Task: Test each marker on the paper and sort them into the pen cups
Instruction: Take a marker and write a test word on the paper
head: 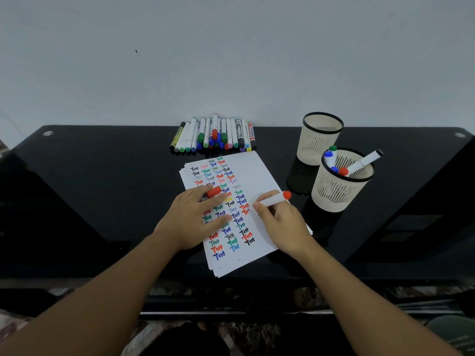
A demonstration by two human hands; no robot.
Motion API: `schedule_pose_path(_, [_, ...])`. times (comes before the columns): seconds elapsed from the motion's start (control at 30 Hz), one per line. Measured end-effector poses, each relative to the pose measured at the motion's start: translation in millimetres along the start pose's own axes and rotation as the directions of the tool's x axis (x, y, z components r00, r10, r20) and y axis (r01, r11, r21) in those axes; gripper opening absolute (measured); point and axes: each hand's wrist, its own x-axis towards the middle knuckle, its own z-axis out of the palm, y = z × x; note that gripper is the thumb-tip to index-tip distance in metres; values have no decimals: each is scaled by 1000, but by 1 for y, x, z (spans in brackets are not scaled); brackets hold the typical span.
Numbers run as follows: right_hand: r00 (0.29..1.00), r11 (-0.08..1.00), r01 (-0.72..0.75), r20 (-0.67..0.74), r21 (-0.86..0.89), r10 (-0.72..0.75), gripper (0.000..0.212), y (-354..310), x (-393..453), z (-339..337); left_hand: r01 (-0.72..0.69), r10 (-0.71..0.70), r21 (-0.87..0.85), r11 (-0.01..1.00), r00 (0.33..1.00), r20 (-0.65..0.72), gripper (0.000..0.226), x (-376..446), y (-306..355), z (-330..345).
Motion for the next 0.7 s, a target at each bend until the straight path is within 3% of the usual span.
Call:
schedule_pose_path(0.47, [1000, 1000, -19, -6, 14, 19, 8, -2, -1, -2, 10, -10, -5, 1000, 1000, 9, 72, -1, 2, -2])
schedule_pose_path(0.7, [999, 999, -37, 3, 18, 37, 17, -5, -4, -4, 8, -8, -10, 1000, 1000, -11, 71, 0, 1, 0])
